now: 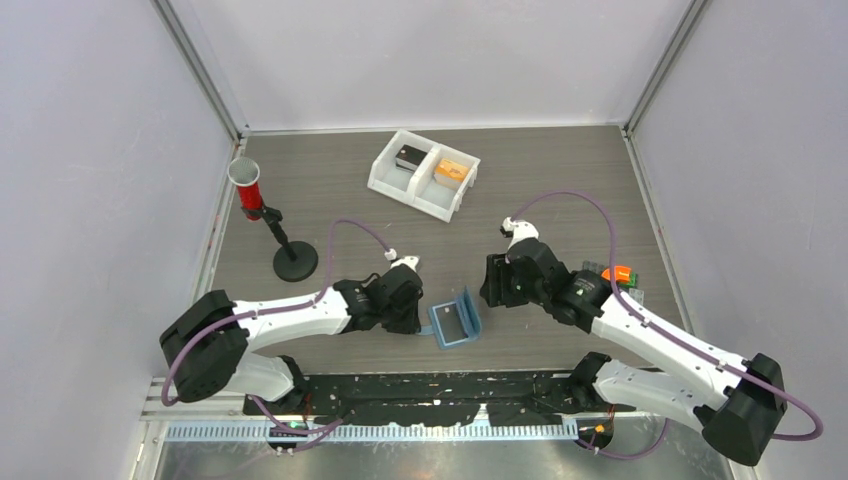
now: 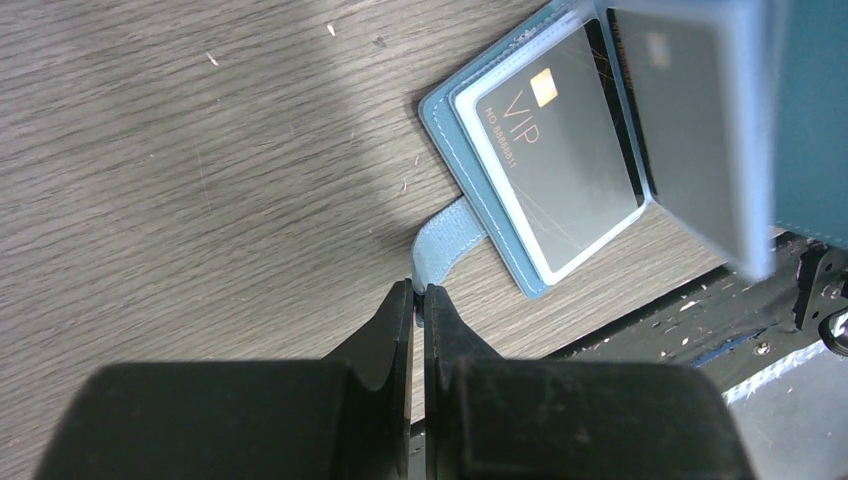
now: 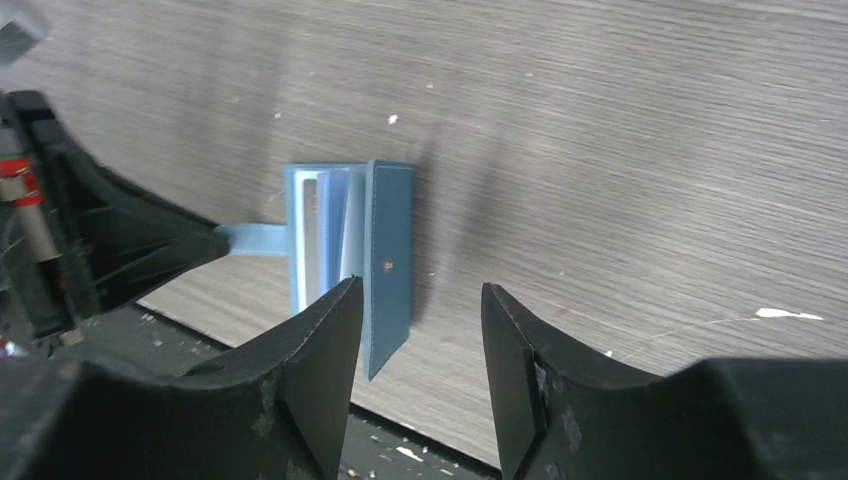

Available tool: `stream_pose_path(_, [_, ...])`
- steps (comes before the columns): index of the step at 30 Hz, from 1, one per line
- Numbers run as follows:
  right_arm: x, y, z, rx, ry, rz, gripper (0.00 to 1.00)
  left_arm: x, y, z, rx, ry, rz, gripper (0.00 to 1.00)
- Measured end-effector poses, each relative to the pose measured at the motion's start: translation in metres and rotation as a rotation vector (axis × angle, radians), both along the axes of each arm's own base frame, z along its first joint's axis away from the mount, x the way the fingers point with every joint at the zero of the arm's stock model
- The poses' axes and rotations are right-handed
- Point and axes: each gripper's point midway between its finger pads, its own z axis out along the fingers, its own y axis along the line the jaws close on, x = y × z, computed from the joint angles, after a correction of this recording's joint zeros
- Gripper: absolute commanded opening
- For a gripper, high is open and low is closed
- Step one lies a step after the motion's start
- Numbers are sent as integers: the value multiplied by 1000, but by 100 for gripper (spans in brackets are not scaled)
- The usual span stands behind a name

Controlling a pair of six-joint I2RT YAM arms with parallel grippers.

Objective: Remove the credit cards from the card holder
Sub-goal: Open the card holder at the center of the board.

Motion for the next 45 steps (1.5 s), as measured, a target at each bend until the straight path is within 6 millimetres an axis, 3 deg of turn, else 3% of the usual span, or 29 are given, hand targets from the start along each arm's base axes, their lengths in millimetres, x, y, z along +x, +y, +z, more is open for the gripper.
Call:
stream_pose_path(2, [-3, 7, 3, 27, 1, 21, 55, 0, 0, 0, -2, 1, -1, 0])
stream_pose_path(11, [-16, 37, -7, 57, 55, 93, 84, 0, -3, 10, -35, -10, -5, 0])
stream_pose_path(16, [-21, 57, -20, 65, 83, 125, 94, 0, -6, 13, -52, -11, -8, 0])
stream_pose_path(21, [-28, 69, -45, 8, 121, 142, 96, -1, -8, 14, -60, -9, -10, 0])
stream_pose_path(30, [-29, 65, -92, -174, 137, 94, 97, -2, -7, 14, -77, -14, -9, 0])
stream_pose_path(45, [-26, 74, -100, -202, 95, 52, 99, -4, -7, 14, -101, -18, -13, 0])
